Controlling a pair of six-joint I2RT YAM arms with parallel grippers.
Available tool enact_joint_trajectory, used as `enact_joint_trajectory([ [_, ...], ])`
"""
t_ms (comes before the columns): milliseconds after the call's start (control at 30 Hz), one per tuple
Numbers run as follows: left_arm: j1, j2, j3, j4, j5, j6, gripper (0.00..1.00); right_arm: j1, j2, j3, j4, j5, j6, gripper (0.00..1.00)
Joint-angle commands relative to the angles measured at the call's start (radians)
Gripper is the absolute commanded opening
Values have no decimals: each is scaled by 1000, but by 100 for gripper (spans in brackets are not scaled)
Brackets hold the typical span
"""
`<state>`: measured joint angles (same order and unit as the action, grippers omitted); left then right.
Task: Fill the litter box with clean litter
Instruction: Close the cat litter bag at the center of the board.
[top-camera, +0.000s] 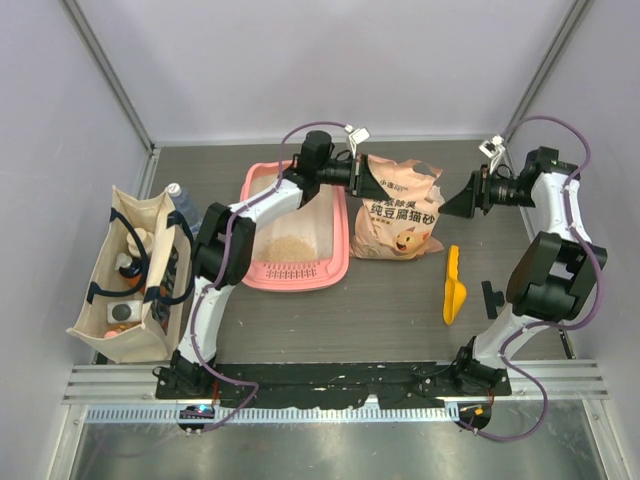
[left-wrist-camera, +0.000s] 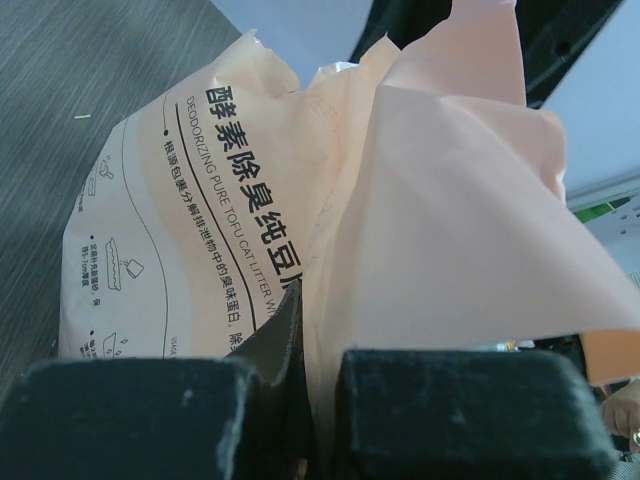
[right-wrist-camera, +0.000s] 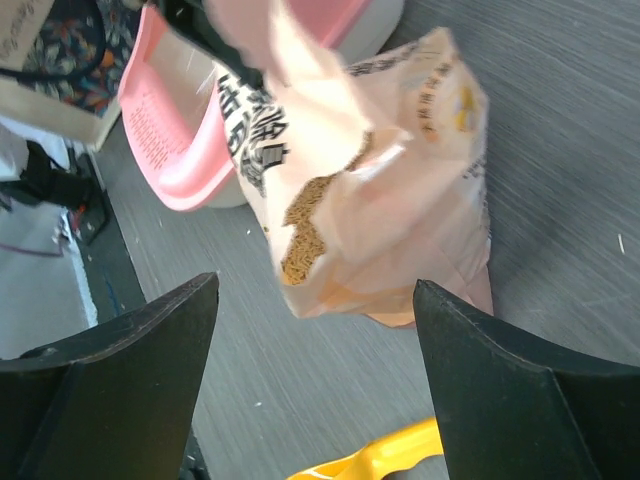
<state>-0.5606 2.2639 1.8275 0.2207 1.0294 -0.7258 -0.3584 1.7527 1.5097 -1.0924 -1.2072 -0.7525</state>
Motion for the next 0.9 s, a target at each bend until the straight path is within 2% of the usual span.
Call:
enact_joint_trajectory([
  [0, 16, -29, 38, 43, 46, -14, 0, 45, -76, -8, -133, -23, -265, 83],
  [67, 18, -27, 41, 40, 44, -12, 0, 62, -47, 24, -242, -25, -342, 80],
  [100, 18, -27, 42, 40, 46, -12, 0, 78, -33, 36, -291, -31, -446, 79],
  [167, 19, -26, 44, 39, 49, -12, 0, 90, 8, 64, -374, -41, -504, 76],
  [433, 30, -32, 46, 23, 49, -9, 0, 116, 82, 127, -350, -63, -525, 69],
  [533, 33, -32, 47, 19, 55, -9, 0, 122, 100, 126, -305, -54, -498, 64],
  [633, 33, -32, 49, 17, 63, -11, 0, 122, 113, 130, -271, -58, -475, 50],
  [667, 33, -30, 49, 19, 64, -12, 0, 130, 122, 133, -262, -60, -464, 39],
  [767, 33, -27, 47, 22, 70, -14, 0, 157, 140, 155, -253, -61, -467, 21],
  [867, 33, -26, 46, 26, 78, -21, 0, 179, 157, 168, -259, -60, -467, 18],
])
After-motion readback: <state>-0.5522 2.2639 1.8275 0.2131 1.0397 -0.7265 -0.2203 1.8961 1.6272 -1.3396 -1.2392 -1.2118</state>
